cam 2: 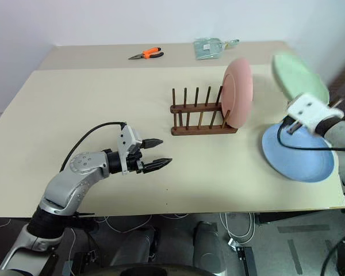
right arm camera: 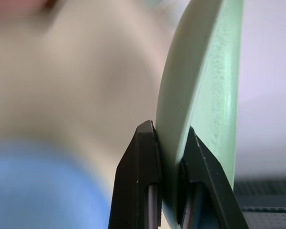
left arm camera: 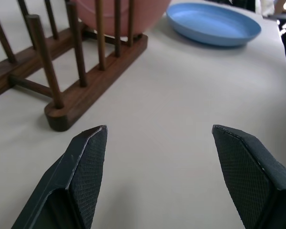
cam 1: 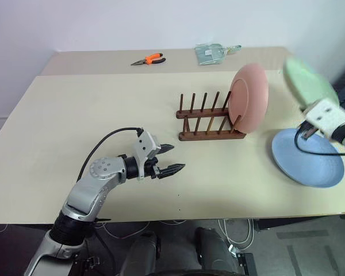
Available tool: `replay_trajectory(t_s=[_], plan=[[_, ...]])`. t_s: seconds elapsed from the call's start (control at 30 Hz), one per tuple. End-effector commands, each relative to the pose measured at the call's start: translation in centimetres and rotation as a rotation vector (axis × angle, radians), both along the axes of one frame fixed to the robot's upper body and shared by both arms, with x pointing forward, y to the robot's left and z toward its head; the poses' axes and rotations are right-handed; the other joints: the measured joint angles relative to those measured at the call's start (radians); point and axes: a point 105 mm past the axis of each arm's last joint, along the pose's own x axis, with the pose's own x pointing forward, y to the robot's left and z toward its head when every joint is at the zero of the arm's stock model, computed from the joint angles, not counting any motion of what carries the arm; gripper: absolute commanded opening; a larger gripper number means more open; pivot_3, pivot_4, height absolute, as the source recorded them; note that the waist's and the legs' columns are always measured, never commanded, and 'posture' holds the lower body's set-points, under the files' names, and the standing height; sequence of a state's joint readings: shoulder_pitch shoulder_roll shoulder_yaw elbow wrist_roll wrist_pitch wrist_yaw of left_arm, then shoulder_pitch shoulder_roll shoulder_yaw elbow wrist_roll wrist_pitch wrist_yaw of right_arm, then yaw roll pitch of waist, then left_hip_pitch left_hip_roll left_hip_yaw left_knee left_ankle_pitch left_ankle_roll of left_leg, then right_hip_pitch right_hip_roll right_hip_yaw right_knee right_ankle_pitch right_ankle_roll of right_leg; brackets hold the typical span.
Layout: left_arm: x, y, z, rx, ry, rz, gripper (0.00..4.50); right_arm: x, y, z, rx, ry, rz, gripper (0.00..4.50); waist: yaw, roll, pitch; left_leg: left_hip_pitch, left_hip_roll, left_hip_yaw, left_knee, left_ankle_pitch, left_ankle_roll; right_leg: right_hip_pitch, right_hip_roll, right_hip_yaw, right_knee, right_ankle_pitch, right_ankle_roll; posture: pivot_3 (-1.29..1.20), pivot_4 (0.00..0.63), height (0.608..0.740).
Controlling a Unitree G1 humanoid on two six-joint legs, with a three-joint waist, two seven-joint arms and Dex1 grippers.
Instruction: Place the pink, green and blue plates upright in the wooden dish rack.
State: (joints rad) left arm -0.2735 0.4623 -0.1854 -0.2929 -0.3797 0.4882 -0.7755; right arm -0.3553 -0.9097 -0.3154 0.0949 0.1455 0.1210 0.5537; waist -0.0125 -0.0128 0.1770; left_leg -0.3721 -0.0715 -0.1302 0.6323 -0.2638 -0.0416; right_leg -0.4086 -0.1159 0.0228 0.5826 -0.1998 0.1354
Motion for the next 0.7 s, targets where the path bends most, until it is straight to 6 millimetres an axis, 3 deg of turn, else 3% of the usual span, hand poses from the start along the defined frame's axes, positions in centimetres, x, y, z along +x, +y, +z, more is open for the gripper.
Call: replay_trajectory(t_s=[0.03,0.23,0.3,0.4,0.5,0.7], plan=[[0.3,1.0,0.2,0.007,-0.056,0.027,3.62,-3.5,3.1,7.7,0.537,-0.215,0.266,0.02,0.002,0.002,0.000,0.000,0.000,0.000,0.000,0.000,0.000,0.000,0.000,0.000,0.000,0.000,0.000,0.00,0.150,0.740],[0.8,1.3,-0.3,0.024,-0.054,0.026,3.62,-6.8,10.2,10.2,0.898,-0.145,0.681,0.02,0.015,0.001,-0.001,-0.001,0.000,-0.002,0.000,0.000,0.000,0.000,0.000,-0.001,-0.001,-0.001,-0.003,0.00,0.150,0.740],[0.8,1.3,-0.4,0.028,-0.055,0.024,3.62,-7.3,12.8,10.0,0.953,-0.086,0.761,0.02,0.015,0.002,-0.001,-0.001,0.000,-0.002,0.000,0.000,0.000,0.000,-0.001,-0.001,-0.001,-0.002,-0.003,0.00,0.150,0.740],[0.6,1.2,-0.4,0.025,-0.053,0.020,3.62,-6.1,15.6,8.2,0.973,0.015,0.716,0.02,0.016,0.002,-0.001,-0.001,0.000,-0.002,0.000,0.000,0.000,0.000,-0.001,-0.001,0.000,-0.002,-0.003,0.00,0.150,0.740],[0.3,0.9,-0.4,0.025,-0.051,0.016,3.62,-4.7,17.1,6.1,0.927,0.076,0.638,0.02,0.018,0.002,-0.001,-0.001,0.000,-0.002,0.000,0.000,0.000,-0.001,-0.001,-0.001,0.000,-0.002,-0.003,0.00,0.150,0.740],[0.0,0.9,-0.4,0.023,-0.043,0.018,3.62,-2.9,17.4,4.3,0.926,0.117,0.560,0.02,0.025,0.002,-0.001,-0.002,-0.001,-0.001,0.000,0.000,0.000,-0.001,-0.001,-0.001,-0.001,-0.001,-0.003,0.00,0.150,0.740]])
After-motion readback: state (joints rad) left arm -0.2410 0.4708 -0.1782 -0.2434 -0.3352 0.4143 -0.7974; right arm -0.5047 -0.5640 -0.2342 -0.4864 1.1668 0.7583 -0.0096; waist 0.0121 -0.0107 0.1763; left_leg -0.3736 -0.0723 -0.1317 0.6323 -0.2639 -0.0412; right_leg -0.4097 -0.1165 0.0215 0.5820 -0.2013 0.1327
